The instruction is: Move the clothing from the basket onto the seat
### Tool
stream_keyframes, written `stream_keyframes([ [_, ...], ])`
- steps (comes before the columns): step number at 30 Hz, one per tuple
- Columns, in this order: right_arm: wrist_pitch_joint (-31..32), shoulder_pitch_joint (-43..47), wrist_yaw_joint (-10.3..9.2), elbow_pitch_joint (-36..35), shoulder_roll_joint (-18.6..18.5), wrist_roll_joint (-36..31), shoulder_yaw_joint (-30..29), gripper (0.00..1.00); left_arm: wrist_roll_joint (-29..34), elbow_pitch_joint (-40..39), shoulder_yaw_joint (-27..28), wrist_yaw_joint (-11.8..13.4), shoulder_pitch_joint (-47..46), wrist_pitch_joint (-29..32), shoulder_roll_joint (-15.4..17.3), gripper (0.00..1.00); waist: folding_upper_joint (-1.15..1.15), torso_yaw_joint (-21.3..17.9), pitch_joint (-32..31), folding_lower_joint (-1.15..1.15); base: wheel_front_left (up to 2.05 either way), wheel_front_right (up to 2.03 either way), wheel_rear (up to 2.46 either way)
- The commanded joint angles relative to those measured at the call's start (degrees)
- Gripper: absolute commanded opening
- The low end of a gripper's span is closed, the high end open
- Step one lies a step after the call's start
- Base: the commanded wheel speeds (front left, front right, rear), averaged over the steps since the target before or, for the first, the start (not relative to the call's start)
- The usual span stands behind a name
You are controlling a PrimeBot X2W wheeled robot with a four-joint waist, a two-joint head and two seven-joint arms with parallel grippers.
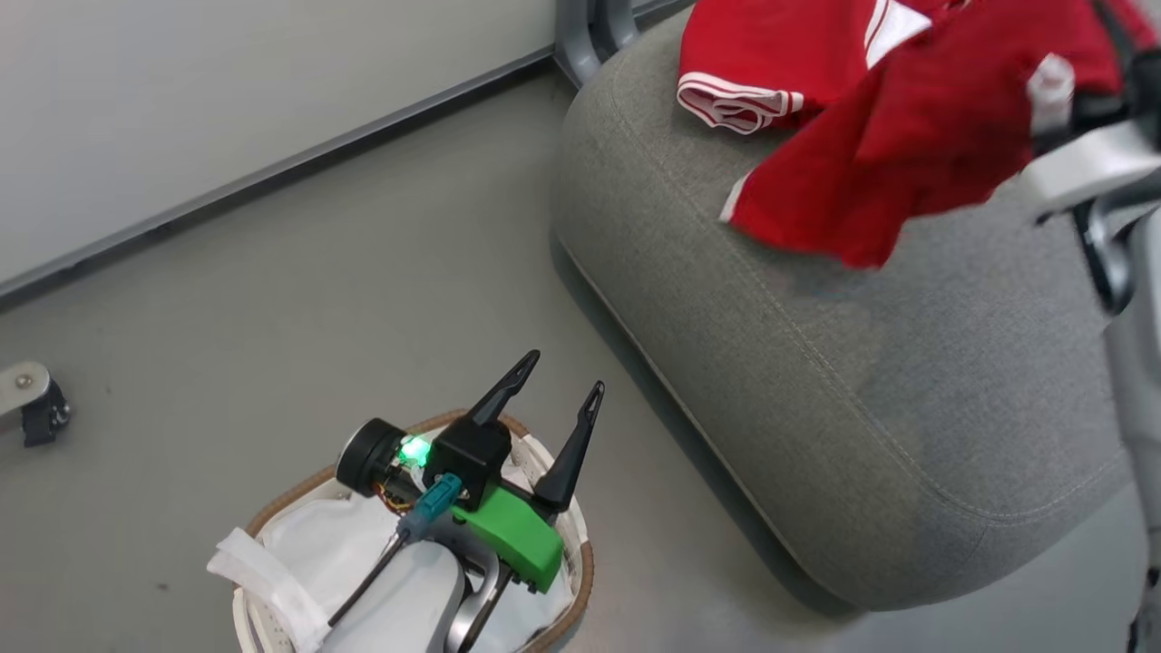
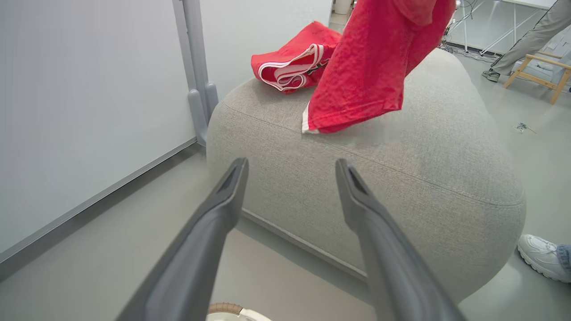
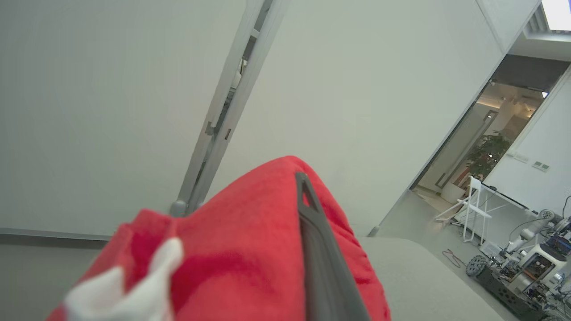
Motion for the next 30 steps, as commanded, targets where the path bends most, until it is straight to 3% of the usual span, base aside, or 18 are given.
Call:
stream_keyframes([
  [1,-0.12,-3.47,-0.08,0.20,-1.74,-0.38,-0.73,0.00,0.37,-0.51,-0.11,-0.15,-1.41,0.04,0.87,1.00,0.00,2.31,4.21,0.00,0.00,0.00,0.00],
  [6,1.34,-14.96,-0.08,2.22,-8.54,-1.65,-2.46,0.00,1.45,-1.52,-0.63,-0.15,-4.17,0.04,2.32,1.00,0.00,4.98,9.81,0.00,0.00,0.00,0.00],
  [12,2.72,-22.56,-0.08,5.70,-12.43,-3.25,-6.19,0.00,3.16,-3.37,-0.27,-0.13,-8.16,0.04,3.07,1.00,0.00,8.05,17.11,0.00,0.00,0.00,0.00],
  [17,1.79,-23.37,-0.08,12.68,-12.44,-6.87,-8.70,0.00,5.93,-4.48,-0.95,0.39,-11.23,0.24,4.46,1.00,0.00,9.43,22.65,0.00,0.00,0.00,0.00],
  [25,-0.03,-19.71,-0.08,23.65,-7.73,-11.82,-16.67,0.00,6.33,-7.70,-0.22,1.98,-12.55,1.13,5.90,1.00,0.00,9.13,27.87,0.00,0.00,0.00,0.00],
  [30,-0.14,-15.94,-0.08,22.88,-4.61,-12.69,-19.52,0.02,5.81,-7.85,-0.53,2.20,-11.24,1.38,6.60,1.00,0.00,8.28,27.90,0.00,0.00,0.00,0.00],
])
